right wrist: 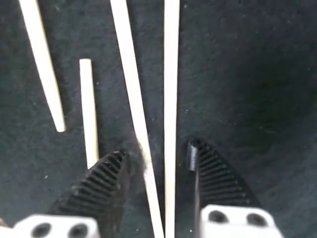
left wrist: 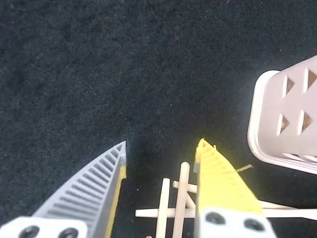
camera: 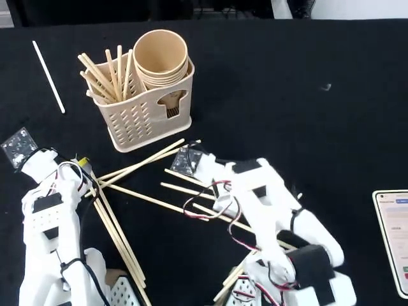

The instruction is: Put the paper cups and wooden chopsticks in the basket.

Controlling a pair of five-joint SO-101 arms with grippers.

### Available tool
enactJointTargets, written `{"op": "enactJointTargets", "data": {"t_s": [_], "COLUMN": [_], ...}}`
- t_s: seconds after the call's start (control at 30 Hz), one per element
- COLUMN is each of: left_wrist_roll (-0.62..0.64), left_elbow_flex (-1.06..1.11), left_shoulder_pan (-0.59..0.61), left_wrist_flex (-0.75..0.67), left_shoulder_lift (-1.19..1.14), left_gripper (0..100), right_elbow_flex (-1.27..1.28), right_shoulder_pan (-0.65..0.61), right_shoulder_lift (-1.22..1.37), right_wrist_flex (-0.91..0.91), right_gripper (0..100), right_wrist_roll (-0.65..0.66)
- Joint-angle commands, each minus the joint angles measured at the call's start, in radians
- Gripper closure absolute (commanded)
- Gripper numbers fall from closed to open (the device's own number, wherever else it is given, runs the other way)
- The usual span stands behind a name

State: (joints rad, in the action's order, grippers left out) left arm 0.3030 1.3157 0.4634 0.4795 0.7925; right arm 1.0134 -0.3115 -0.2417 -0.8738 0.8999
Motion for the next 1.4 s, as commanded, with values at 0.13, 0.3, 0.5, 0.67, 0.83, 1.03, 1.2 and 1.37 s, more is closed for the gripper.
{"op": "enactJointTargets", "data": {"t_s": [0.13,0.3,0.5,0.67,0.83,1.03,1.2,1.37], "left_wrist_roll": [0.002,0.002,0.002,0.002,0.002,0.002,0.002,0.002], "left_elbow_flex": [-0.013,-0.013,-0.016,-0.016,-0.013,-0.012,-0.01,-0.01], "left_shoulder_pan": [0.01,0.01,0.01,0.01,0.01,0.008,0.008,0.008], "left_wrist_flex": [-0.015,-0.015,-0.015,-0.015,-0.015,-0.015,-0.015,-0.015], "left_shoulder_lift": [0.018,0.018,0.018,0.018,0.018,0.018,0.017,0.018], "left_gripper": [77,77,77,77,77,77,77,77], "right_elbow_flex": [-0.031,-0.067,-0.154,-0.32,-0.585,-0.568,-0.524,-0.581], "right_shoulder_pan": [0.012,0.012,-0.006,-0.19,-0.42,-0.434,-0.434,-0.407], "right_shoulder_lift": [0.047,-0.045,-0.38,-0.618,-0.697,-0.616,-0.427,-0.188], "right_wrist_flex": [-0.04,-0.164,-0.371,-0.526,-0.428,0.196,0.686,0.95], "right_gripper": [99.2,98.8,98.8,98.8,98.8,98.8,98.7,98.7], "right_wrist_roll": [0.049,0.046,-0.038,-0.201,-0.493,-0.73,-0.772,-0.772]}}
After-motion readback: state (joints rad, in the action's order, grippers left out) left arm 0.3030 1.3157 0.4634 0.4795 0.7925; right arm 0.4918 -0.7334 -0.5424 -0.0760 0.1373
